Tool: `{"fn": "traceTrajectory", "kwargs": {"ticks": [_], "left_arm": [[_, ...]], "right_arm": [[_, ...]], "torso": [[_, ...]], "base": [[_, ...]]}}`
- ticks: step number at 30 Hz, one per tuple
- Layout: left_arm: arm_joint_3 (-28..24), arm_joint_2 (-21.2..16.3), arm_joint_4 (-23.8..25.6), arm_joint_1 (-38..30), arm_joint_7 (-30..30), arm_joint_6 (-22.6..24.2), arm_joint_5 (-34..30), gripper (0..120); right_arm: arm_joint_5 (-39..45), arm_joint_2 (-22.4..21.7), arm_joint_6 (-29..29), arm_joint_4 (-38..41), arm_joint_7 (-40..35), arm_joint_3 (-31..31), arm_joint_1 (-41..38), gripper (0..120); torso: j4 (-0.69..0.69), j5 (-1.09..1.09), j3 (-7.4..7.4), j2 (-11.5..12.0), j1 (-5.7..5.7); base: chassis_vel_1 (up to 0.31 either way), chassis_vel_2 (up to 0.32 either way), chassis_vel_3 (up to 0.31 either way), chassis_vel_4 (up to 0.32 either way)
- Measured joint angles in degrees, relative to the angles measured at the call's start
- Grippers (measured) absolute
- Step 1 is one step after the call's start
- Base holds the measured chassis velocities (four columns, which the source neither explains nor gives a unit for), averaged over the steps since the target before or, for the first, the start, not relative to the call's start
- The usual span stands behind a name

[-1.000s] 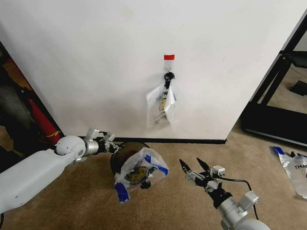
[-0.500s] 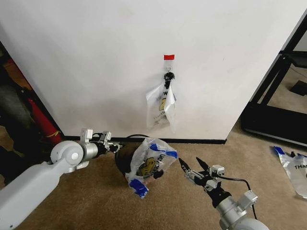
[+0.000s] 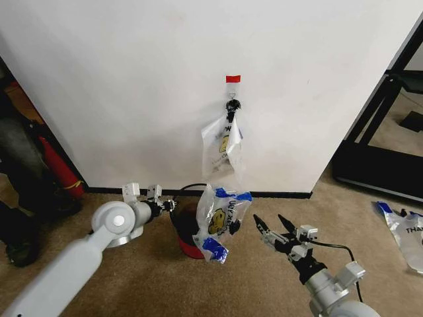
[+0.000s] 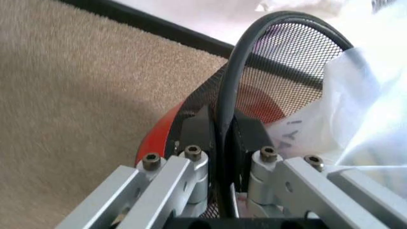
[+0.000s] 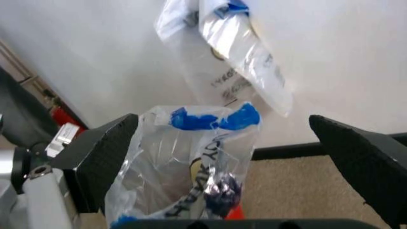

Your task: Pick up the garbage bag from the wall and place it over the trash bin.

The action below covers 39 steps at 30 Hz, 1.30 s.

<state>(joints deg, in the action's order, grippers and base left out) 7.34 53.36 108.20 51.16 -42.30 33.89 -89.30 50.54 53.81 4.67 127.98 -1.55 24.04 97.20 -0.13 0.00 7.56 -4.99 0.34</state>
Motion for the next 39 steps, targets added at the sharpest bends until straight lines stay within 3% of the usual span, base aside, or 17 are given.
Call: {"fn": "traceTrajectory", "kwargs": {"ticks": [8,17,26,39], "left_arm": [[1.8,6.42,1.17,3.68,-4.83,-3.76,3.25,5],[4.92,11.9,5.33,11.27,-5.15,-7.61,10.96,5],[4.88,14.91,5.58,15.51,-4.58,-8.82,11.94,5],[2.36,16.79,0.63,15.81,1.68,-13.12,18.43,5]], "right_arm": [[0.31,-0.18,-0.22,-0.55,-1.43,0.39,-1.59,100],[0.28,0.29,-0.56,-0.94,-1.78,0.44,-1.75,100],[-0.69,1.32,-0.71,-0.16,-1.91,0.2,-0.47,100],[-1.08,1.41,-0.71,0.67,-1.77,0.76,0.77,100]], "torso": [[0.01,0.02,0.0,0.0,0.0],[0.01,0.03,0.0,0.0,0.0],[0.0,0.01,0.0,0.0,0.0],[0.0,0.0,0.0,0.0,0.0]], "base": [[0.0,0.0,0.0,0.0],[0.0,0.0,0.0,0.0],[0.0,0.0,0.0,0.0],[0.0,0.0,0.0,0.0]]}}
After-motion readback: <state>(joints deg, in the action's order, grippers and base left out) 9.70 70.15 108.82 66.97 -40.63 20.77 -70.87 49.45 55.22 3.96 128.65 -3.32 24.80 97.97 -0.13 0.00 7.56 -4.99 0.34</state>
